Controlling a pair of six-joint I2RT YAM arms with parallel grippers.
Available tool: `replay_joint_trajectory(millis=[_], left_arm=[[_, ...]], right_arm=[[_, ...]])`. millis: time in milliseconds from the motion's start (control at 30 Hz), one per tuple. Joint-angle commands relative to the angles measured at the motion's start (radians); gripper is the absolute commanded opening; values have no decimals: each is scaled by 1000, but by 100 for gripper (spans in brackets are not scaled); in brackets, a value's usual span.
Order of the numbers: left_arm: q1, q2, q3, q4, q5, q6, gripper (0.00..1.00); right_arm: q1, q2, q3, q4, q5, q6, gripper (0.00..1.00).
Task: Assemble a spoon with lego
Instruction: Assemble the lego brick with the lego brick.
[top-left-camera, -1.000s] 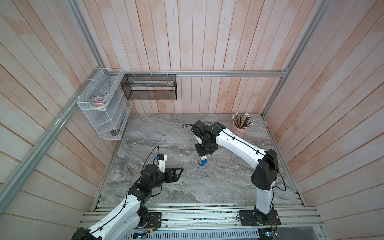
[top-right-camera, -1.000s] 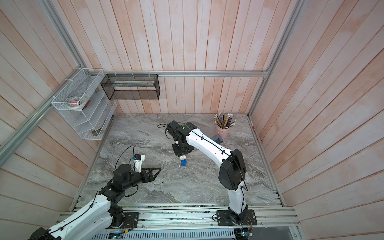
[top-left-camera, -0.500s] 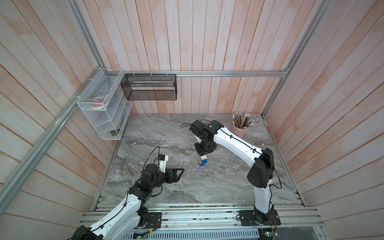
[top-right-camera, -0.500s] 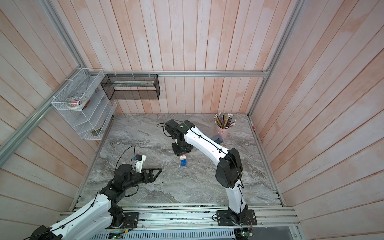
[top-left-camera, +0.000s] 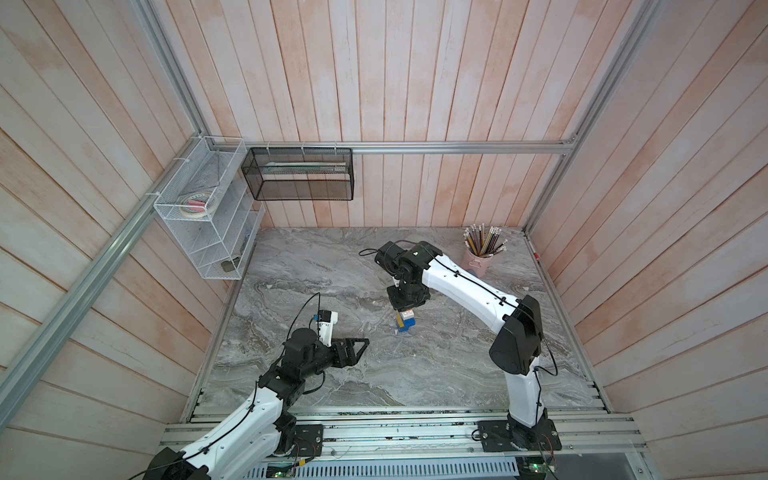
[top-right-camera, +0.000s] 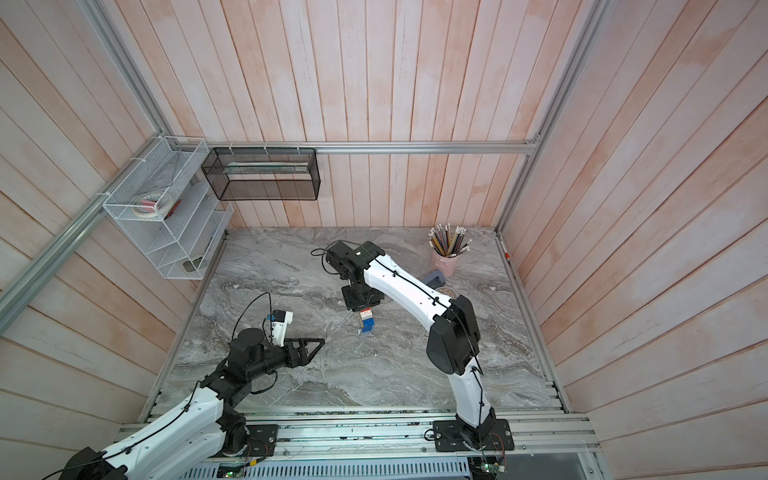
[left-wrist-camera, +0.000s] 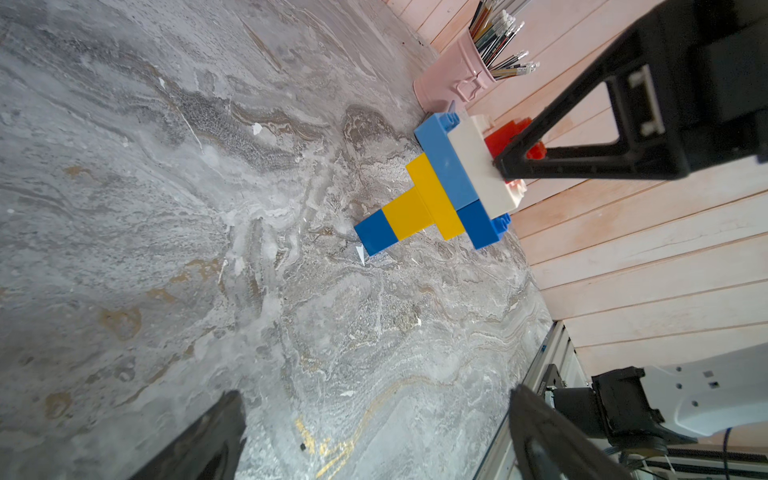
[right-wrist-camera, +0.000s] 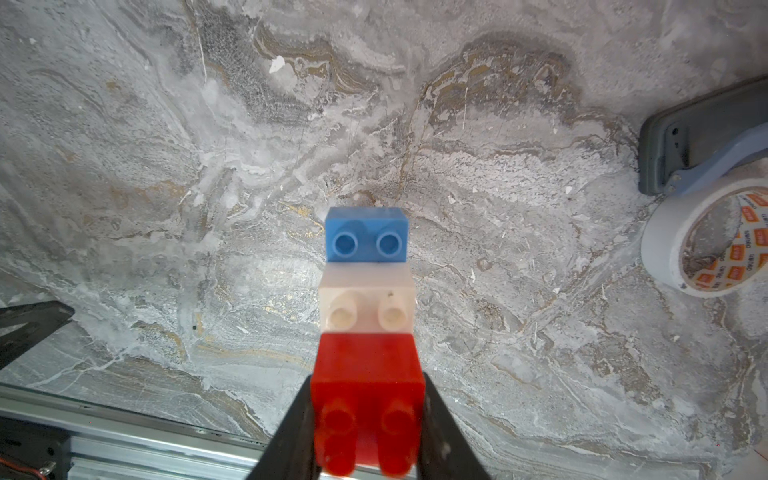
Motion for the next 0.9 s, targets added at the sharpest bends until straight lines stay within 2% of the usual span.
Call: replay_joint_trajectory(millis=[0, 200, 500, 867], left_arm=[[-4, 6, -12, 31, 6, -2, 100], [-4, 11, -10, 29, -1, 2, 100], [-4, 11, -12, 18, -14, 7, 100], [-3, 15, -11, 23, -28, 7, 100]], right_arm=[[-2, 157, -116, -66, 39, 12, 0], [-1, 167, -104, -53, 23, -10, 0], [2, 174, -199, 9, -17, -34, 0], [-3, 69, -182, 58, 1, -7, 0]])
